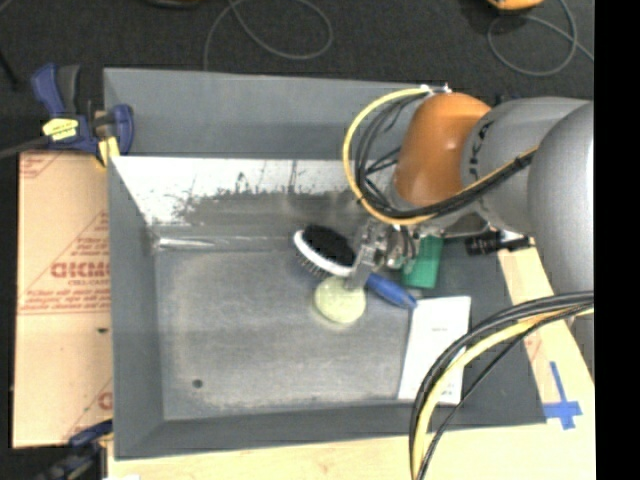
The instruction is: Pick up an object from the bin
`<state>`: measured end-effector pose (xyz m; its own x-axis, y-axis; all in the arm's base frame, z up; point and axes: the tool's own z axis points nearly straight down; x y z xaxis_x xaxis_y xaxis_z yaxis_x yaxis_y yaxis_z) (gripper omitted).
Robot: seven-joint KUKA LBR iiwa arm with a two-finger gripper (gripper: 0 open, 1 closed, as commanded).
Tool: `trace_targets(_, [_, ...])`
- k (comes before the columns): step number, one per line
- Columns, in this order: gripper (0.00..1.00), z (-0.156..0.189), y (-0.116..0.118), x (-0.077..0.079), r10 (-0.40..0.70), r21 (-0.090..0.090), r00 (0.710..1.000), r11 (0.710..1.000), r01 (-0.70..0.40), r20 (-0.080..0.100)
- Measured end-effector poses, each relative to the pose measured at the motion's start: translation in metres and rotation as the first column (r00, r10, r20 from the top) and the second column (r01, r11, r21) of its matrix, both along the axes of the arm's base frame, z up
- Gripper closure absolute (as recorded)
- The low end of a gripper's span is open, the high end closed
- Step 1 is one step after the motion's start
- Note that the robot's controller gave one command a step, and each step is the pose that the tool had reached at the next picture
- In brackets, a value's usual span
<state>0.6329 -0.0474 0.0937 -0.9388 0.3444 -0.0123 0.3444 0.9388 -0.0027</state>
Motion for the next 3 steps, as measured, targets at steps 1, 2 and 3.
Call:
trace_targets(1, [1.00,0.019,0.001,-0.002,0.001,0.003,1.000,1.000,-0.001,-0.011])
trace_targets(2, [1.00,0.039,0.001,-0.001,0.001,0.005,1.000,1.000,-0.001,-0.009])
trace_targets(3, [1.00,0.051,0.000,0.000,0.001,0.005,1.000,1.000,-0.001,-0.003])
